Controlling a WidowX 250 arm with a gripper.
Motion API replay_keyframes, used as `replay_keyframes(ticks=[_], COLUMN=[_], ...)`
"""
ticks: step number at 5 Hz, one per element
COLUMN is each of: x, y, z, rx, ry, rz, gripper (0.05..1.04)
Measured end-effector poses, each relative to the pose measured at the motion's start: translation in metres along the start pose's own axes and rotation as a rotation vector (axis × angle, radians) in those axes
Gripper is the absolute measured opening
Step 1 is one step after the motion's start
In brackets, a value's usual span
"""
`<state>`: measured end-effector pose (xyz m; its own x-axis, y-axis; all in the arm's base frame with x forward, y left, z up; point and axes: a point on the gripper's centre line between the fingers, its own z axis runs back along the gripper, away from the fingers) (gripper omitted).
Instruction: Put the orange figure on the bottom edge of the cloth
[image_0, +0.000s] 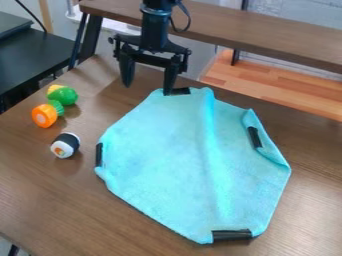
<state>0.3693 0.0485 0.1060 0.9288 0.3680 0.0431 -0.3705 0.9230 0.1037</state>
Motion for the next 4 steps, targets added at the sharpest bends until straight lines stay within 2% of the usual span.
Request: replay_keyframes(ticks=[1,2,3,4], x=[-0.003,0.005,0.01,0.012], y=[-0.001,0.022,0.055,0.072], z=[-0.013,-0.027,-0.038,-0.051], rx=[0.011,0.0,-0.002,0.005], ry=[0.038,0.036,0.024,-0.009], rz=[-0.009,-0.018,-0.021,-0.051], gripper=[1.0,1.0,1.0,1.0])
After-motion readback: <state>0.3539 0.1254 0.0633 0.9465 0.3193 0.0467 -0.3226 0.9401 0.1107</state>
